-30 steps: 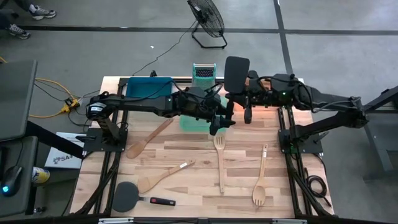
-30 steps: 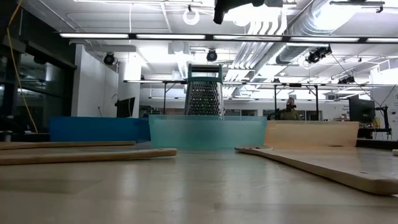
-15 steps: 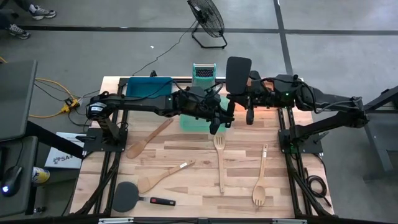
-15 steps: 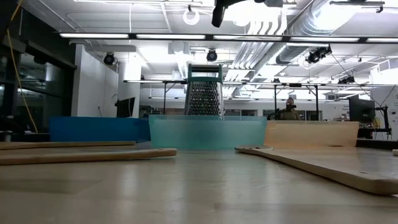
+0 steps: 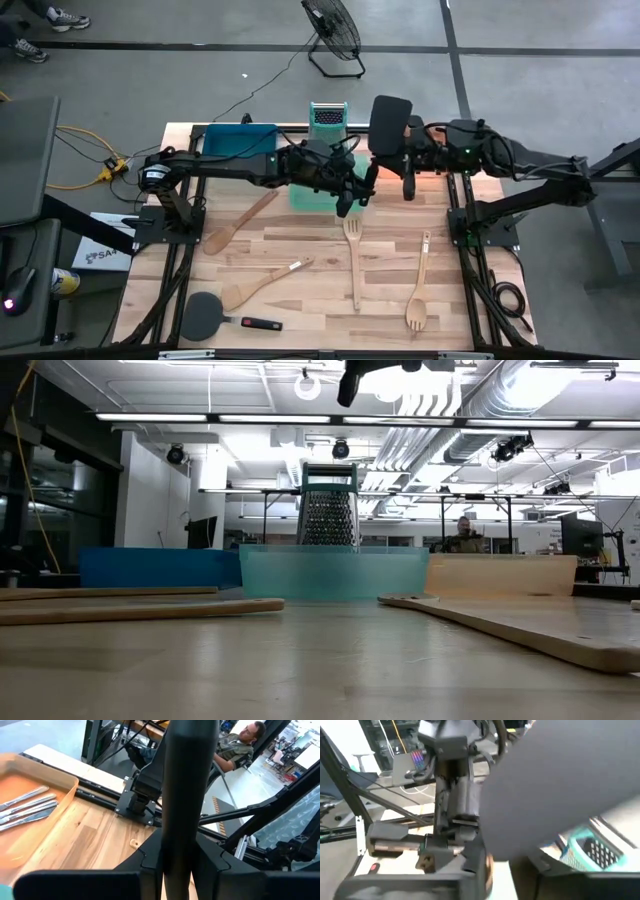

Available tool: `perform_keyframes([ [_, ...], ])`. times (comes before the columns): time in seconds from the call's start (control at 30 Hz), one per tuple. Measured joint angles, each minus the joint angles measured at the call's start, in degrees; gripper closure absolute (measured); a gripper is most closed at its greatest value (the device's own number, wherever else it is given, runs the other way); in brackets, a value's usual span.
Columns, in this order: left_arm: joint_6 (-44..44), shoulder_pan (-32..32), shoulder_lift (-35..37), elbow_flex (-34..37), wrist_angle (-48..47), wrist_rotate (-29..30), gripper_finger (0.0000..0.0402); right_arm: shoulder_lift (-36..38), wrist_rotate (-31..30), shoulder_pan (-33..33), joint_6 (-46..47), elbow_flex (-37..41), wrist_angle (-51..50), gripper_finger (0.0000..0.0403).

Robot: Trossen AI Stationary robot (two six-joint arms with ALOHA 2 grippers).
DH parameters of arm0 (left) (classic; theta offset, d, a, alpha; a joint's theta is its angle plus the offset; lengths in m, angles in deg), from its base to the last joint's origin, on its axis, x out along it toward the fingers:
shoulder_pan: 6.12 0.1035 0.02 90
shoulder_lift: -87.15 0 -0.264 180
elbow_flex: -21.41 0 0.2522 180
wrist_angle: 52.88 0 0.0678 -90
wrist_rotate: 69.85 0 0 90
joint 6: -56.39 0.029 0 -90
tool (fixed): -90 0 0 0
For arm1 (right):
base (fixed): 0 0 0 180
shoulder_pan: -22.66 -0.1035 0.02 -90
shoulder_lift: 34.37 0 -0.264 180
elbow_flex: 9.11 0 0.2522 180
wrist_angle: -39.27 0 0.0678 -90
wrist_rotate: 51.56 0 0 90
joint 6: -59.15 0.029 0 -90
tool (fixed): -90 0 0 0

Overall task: Pick & Place Kitchen Items
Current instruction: Put the black spatula into the blue bin

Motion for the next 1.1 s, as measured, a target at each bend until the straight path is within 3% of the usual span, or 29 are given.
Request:
perform_keyframes([
  [0.27, -0.06, 1.78, 0.0, 0.0, 0.12, 0.21, 0.0339, 0.7, 0.05, 0.01, 3.67, 0.01, -7.82, 0.022],
  [0.43, 0.7, 3.6, 2.42, 0.0, -3.78, 1.67, 0.0339, 1.35, -0.15, 0.06, 7.49, 0.01, -13.66, 0.0176],
  [0.73, 5.76, 6.94, 11.19, -0.1, -28.51, 13.45, 0.0339, 2.08, -2.65, 0.04, 9.77, 0.03, -20.19, 0.0164],
  [1.1, 8.49, 10.2, 16.28, -0.09, -62.89, 36.28, 0.0339, 2.15, -10.79, 0.04, 12.99, 0.03, -18.74, 0.0165],
])
